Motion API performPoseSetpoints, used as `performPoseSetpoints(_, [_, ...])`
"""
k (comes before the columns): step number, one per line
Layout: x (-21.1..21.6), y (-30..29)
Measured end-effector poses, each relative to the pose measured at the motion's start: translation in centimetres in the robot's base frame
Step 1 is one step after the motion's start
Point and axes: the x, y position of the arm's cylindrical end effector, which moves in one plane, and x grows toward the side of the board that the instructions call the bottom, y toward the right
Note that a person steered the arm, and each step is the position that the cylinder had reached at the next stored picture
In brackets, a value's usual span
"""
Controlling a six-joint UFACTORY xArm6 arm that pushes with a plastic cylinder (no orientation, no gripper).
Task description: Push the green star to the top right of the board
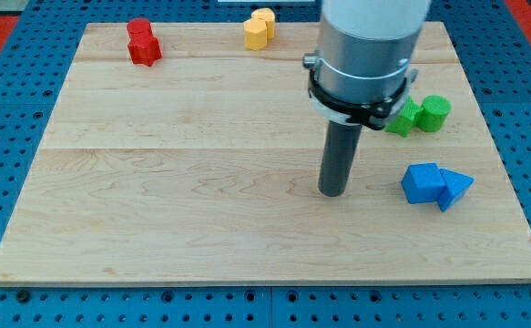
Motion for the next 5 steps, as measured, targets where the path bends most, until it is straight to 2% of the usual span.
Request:
performPoseSetpoints(1, [-3.4,0.3])
performPoseSetpoints(2, [-4.9,-0.7])
performPoseSetpoints(4, [-5.2,-2.2])
performPoseSetpoints(5, [-5.3,0.0])
